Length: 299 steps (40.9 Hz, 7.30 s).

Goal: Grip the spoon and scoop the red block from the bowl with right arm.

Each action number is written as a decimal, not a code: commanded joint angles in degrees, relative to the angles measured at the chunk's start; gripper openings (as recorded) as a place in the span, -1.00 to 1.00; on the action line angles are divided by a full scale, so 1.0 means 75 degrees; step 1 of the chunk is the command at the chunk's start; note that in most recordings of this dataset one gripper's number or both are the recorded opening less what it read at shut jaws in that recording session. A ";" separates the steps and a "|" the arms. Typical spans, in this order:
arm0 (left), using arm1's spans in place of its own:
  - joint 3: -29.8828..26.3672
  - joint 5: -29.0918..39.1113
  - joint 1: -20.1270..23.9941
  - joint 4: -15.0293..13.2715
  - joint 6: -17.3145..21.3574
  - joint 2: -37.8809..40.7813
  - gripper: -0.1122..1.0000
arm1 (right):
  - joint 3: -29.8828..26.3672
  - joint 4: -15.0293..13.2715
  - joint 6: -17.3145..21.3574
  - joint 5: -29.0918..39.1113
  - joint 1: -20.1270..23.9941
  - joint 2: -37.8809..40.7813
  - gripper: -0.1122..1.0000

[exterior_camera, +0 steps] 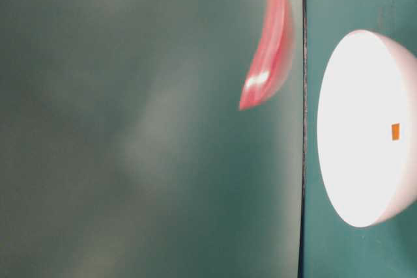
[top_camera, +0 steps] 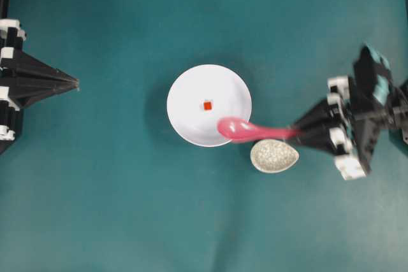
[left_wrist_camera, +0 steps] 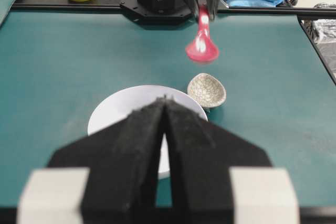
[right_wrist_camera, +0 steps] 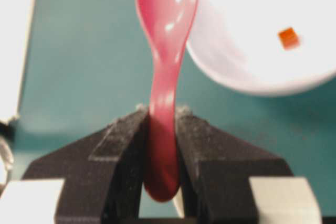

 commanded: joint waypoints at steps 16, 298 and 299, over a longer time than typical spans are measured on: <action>-0.0223 0.0000 0.0012 0.0000 -0.0246 0.0012 -0.80 | -0.3844 -0.0211 0.0023 0.6809 -0.2883 0.1664 -0.38; -0.0223 0.0785 0.0152 0.0000 -0.0574 -0.0035 -0.80 | 0.3047 -0.0797 0.1078 -0.5930 0.2508 0.3035 0.13; -0.0223 0.0773 0.0152 0.0000 -0.0574 -0.0023 -0.80 | 0.3035 -0.0797 0.1078 -0.5930 0.2508 0.3035 0.13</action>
